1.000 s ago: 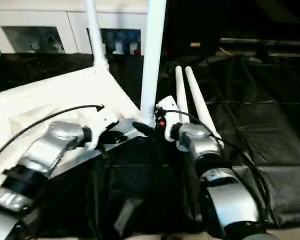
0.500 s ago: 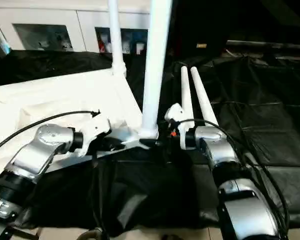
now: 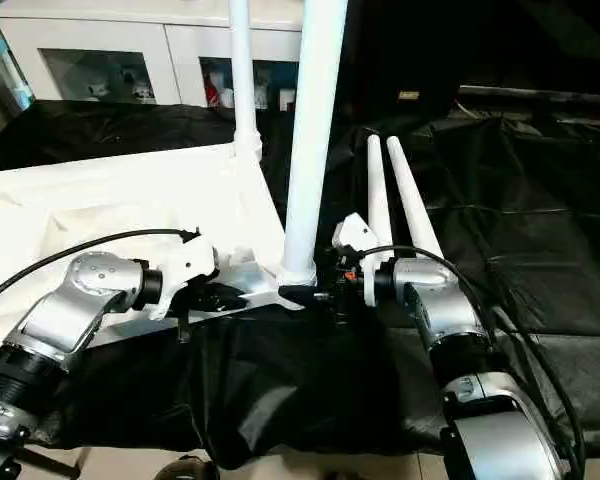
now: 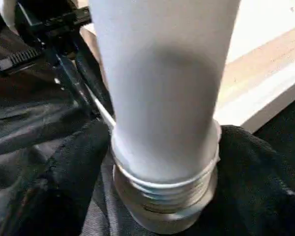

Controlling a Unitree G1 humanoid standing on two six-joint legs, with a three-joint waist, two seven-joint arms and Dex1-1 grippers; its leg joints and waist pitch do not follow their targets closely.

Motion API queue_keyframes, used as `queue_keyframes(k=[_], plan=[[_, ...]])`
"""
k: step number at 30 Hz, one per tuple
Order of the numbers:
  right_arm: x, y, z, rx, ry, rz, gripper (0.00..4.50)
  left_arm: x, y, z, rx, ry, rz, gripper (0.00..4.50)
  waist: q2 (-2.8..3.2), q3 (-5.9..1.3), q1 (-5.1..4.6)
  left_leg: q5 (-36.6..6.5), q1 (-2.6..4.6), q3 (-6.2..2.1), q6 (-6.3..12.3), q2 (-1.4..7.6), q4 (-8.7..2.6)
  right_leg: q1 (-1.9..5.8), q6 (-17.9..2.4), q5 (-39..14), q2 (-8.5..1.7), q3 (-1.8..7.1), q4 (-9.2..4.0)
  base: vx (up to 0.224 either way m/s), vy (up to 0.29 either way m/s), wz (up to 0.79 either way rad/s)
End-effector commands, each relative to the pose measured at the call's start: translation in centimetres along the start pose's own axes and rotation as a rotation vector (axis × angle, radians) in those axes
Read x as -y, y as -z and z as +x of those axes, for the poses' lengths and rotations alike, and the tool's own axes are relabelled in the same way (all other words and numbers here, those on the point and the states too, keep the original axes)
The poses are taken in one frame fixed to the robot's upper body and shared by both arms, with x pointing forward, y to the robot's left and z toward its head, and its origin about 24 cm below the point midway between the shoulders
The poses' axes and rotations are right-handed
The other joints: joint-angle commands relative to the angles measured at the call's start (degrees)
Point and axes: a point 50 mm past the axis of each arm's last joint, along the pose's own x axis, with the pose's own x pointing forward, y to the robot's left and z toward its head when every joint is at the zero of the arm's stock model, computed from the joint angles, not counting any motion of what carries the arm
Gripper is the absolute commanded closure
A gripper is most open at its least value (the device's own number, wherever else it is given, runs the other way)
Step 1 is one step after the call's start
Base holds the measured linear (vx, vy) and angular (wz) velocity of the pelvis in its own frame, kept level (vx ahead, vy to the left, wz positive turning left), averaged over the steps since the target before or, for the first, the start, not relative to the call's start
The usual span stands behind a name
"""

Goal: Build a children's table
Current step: Insert table leg to table base

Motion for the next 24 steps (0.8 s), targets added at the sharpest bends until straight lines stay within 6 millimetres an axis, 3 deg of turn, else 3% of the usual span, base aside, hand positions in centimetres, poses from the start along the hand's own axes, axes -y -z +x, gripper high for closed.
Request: queue_keyframes(k=[1, 6, 16, 19, 22, 24], plan=[[-0.1, 0.0, 0.2, -0.012, 0.002, -0.013, 0.94, -0.1, -1.2, 0.0, 0.045, 0.012, 0.062, 4.5, 0.0, -5.57, -0.13, -11.0, 1.43, -0.75, 2.58, 1.59, -3.82, 3.8, -12.4, -12.5, -2.44, 2.78, -3.69, 0.0, 0.0, 0.0], [-0.2, 0.0, 0.5, -0.005, 0.004, -0.012, 1.51, 0.0, -1.1, 0.1, 0.043, 0.012, 0.063, 4.5, 0.06, -5.58, -0.13, -11.3, 1.47, -0.74, 2.55, 1.6, -3.78, 3.79, -12.5, -12.6, -2.45, 2.8, -3.66, 0.0, 0.0, 0.0], [-0.6, 0.8, 0.8, -0.019, -0.003, 0.006, 1.73, -0.2, -1.0, 0.2, 0.041, -0.015, 0.052, 4.5, -0.14, -5.62, -0.1, -10.5, 1.35, -0.74, 2.74, 1.53, -3.63, 3.88, -12.1, -12.6, -2.47, 2.82, -3.56, 0.0, 0.0, 0.0], [-0.4, 1.2, 1.1, 0.037, 0.068, 0.093, 1.73, -0.9, -1.0, 0.7, 0.047, -0.096, -0.001, 4.5, -0.13, -5.57, -0.17, -11.1, 1.45, -0.69, 2.63, 1.54, -3.66, 3.77, -12.1, -13.3, -2.47, 2.86, -3.73, 0.0, 0.0, 0.0], [-0.2, 1.8, 1.4, 0.056, 0.142, 0.16, 1.73, -1.7, -1.2, 1.3, 0.051, -0.172, -0.053, 4.5, -0.24, -5.54, -0.19, -11.9, 1.62, -0.73, 2.01, 1.45, -3.7, 3.71, -11.7, -15.0, -2.47, 2.81, -3.98, 0.0, 0.0, 0.0], [-0.3, 2.6, 2.0, 0.035, 0.21, 0.184, 1.74, -2.3, -1.4, 2.1, 0.05, -0.247, -0.093, 4.5, -0.16, -5.36, -0.27, -14.2, 1.82, -0.94, 1.01, 1.46, -3.91, 3.67, -10.3, -18.9, -2.65, 2.76, -4.55, 0.0, 0.0, 0.0]])
